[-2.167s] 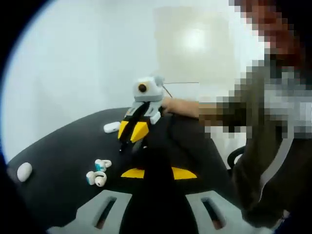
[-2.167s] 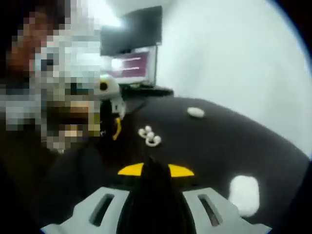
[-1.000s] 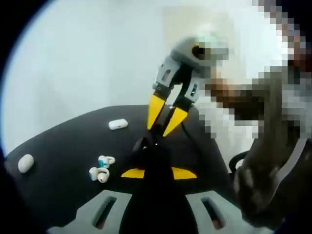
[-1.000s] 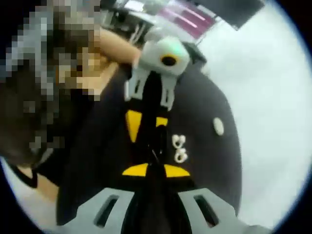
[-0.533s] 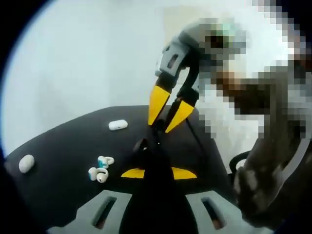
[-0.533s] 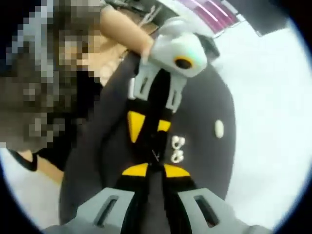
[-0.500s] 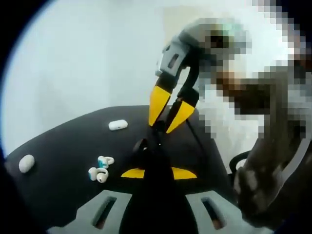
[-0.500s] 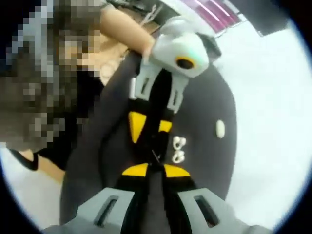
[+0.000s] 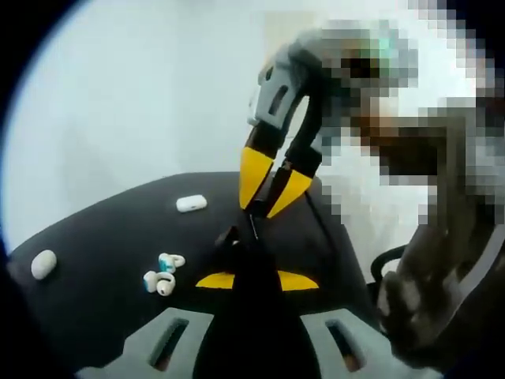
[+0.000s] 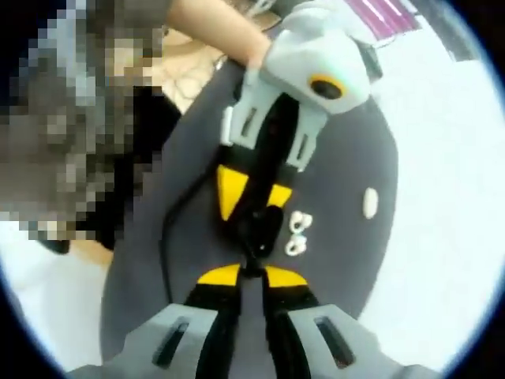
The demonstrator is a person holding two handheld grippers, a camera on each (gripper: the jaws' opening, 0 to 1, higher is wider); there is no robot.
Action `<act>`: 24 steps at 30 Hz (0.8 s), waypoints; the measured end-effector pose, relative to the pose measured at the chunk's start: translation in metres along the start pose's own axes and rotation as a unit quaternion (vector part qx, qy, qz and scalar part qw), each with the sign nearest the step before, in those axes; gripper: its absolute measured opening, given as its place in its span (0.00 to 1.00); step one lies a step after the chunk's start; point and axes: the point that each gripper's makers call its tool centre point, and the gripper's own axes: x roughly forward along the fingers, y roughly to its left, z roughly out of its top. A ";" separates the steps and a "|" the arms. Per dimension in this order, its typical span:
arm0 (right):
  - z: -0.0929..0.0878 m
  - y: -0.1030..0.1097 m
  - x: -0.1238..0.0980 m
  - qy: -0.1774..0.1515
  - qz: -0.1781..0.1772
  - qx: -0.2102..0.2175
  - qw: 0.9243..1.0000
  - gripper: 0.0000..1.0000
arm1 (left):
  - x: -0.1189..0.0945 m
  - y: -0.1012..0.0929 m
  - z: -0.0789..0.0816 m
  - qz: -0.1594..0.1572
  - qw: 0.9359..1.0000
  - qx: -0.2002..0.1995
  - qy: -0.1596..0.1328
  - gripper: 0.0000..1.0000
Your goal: Pick up three earphones and place each one into its charging case using tactile feedback, ensure that each earphone is properly inserted and securely positioned inside the case.
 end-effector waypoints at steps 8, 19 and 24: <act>0.009 0.000 0.003 0.013 0.010 -0.015 1.000 0.12 | 0.000 -0.002 0.000 0.000 1.000 0.001 -0.001 0.14; 0.002 0.001 -0.002 0.042 0.021 -0.015 0.999 0.12 | 0.001 -0.002 0.002 0.002 1.000 -0.005 -0.001 0.14; 0.002 0.003 0.001 0.058 0.026 -0.015 0.998 0.12 | 0.001 -0.002 0.001 0.005 1.000 -0.011 0.001 0.14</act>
